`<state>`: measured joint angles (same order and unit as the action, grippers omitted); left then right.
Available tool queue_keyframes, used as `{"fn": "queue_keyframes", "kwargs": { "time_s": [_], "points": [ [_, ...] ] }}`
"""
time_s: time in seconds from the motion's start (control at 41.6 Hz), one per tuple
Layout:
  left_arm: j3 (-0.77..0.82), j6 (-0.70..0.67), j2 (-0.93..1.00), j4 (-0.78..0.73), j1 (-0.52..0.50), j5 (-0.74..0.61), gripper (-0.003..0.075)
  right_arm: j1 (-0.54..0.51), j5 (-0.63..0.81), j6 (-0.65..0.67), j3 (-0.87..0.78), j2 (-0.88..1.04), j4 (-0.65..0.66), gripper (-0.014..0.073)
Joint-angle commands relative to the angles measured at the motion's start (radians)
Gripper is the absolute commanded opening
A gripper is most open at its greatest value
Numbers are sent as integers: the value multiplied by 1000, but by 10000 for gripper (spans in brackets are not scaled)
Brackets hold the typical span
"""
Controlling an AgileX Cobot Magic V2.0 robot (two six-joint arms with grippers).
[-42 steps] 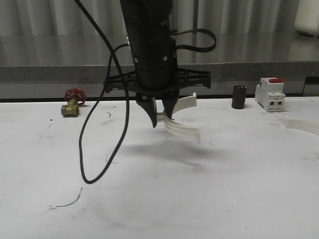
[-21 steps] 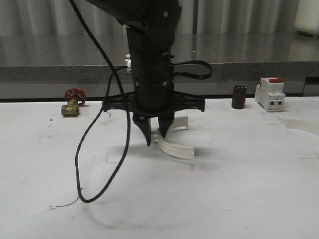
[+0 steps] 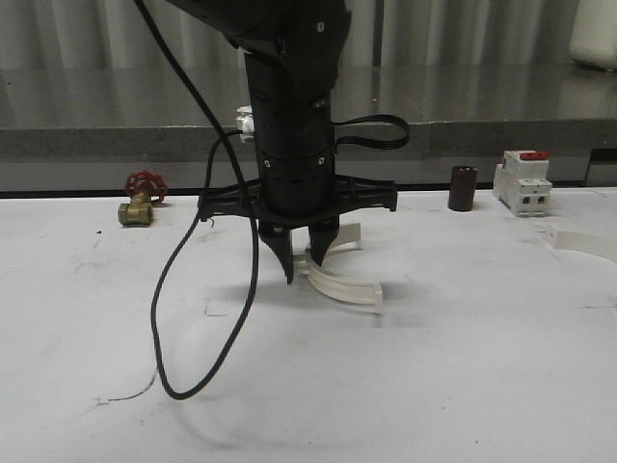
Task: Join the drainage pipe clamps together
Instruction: 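Carry the clamp to table center and lower it with the left gripper, then open the left gripper and raise it away from the clamp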
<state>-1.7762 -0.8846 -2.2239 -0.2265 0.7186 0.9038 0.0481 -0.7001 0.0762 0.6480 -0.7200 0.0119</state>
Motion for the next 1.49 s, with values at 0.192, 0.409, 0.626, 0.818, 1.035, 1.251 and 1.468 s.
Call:
{"fn": "queue_keyframes", "kwargs": {
  "time_s": [0.192, 0.409, 0.626, 0.818, 1.035, 1.251, 1.468],
  "points": [
    [-31, -18, 32, 1, -7, -9, 36, -5, 51, -6, 33, 0, 13, 445],
    [-31, -18, 20, 5, 1, -9, 38, -5, 51, -6, 33, 0, 13, 445],
    [-31, -18, 20, 3, 1, -9, 193, -5, 51, -6, 33, 0, 13, 445],
    [-39, -18, 26, 9, 1, -6, 336, -5, 51, -6, 33, 0, 13, 445],
    [-41, -18, 99, -89, 1, 31, 340, -5, 51, -6, 33, 0, 13, 445],
    [-41, 260, 269, -91, 1, 34, 335, -5, 51, -6, 33, 0, 13, 445],
    [-16, 476, 489, -54, 35, 56, 335, -5, 51, -6, 33, 0, 13, 445]
  ]
}}
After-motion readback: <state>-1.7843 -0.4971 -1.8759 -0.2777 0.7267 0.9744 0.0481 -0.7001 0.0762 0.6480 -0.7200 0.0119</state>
